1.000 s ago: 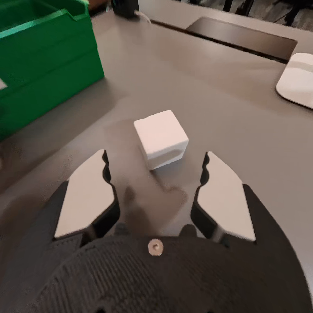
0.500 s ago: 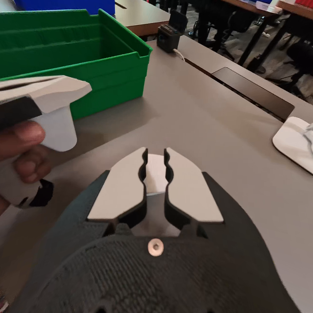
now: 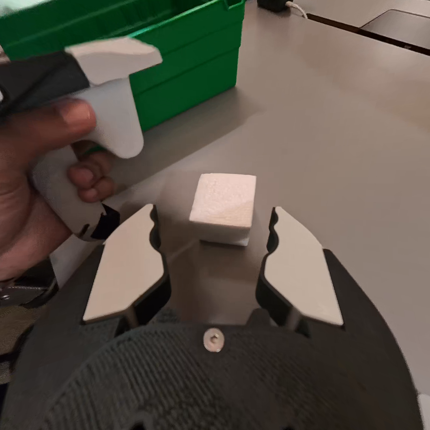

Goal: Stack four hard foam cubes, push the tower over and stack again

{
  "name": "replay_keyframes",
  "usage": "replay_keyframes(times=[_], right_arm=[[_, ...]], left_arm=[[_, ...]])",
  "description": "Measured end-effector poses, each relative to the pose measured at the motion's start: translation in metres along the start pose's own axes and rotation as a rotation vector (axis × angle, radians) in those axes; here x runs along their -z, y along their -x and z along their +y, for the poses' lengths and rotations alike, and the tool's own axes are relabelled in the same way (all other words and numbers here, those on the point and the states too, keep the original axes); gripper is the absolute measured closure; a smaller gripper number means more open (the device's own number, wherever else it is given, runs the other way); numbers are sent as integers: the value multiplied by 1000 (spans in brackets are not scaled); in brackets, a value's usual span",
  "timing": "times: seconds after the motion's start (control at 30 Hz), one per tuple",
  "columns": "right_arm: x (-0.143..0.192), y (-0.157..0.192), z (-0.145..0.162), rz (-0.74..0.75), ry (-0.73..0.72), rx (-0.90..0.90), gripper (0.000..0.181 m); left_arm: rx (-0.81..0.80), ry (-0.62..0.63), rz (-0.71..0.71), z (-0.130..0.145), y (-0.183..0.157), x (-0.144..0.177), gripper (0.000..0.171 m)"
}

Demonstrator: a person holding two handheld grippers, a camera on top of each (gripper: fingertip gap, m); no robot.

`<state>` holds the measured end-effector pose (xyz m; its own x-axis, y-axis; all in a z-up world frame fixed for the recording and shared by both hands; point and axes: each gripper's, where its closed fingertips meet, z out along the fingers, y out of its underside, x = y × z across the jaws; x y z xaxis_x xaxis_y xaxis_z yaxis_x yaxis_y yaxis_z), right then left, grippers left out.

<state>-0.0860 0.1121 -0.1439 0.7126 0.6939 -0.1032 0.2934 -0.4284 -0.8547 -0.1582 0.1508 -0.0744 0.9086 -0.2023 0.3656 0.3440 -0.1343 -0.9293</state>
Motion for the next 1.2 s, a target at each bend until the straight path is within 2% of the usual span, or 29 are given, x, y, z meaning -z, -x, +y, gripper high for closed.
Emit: replay_keyframes(times=[0.1,0.17,0.2,0.27,0.4,0.5,0.6,0.7,0.77,0.97,1.07,1.2], right_arm=[[-9,0,14,63,75,57,92],[-13,1,20,64,104,58,105],[-12,3,19,53,104,69,123],[1,9,1,40,27,105,125],[60,22,-77,-4,-187,196,126],[127,35,-134,-146,-301,327,126],[186,14,-159,-159,-310,487,126],[224,-14,-143,-247,-242,708,126],[238,-37,-121,-287,-189,763,126],[253,-83,-76,-354,-181,647,126],[246,-104,-52,-361,3,616,126],[252,-94,-55,-474,-70,600,126]], left_arm=[[5,5,4,1,0,0,171],[7,11,9,2,-1,0,171],[7,11,10,2,-2,0,171],[3,8,7,2,-1,0,171],[14,3,6,1,0,0,171],[39,52,33,10,-3,-2,171],[43,82,56,16,-8,-4,171],[5,97,67,18,-12,-4,171],[-23,109,77,21,-16,-5,171],[-86,179,132,37,-34,-6,171],[-124,207,163,45,-44,-5,171],[-184,224,173,51,-52,-5,171]])
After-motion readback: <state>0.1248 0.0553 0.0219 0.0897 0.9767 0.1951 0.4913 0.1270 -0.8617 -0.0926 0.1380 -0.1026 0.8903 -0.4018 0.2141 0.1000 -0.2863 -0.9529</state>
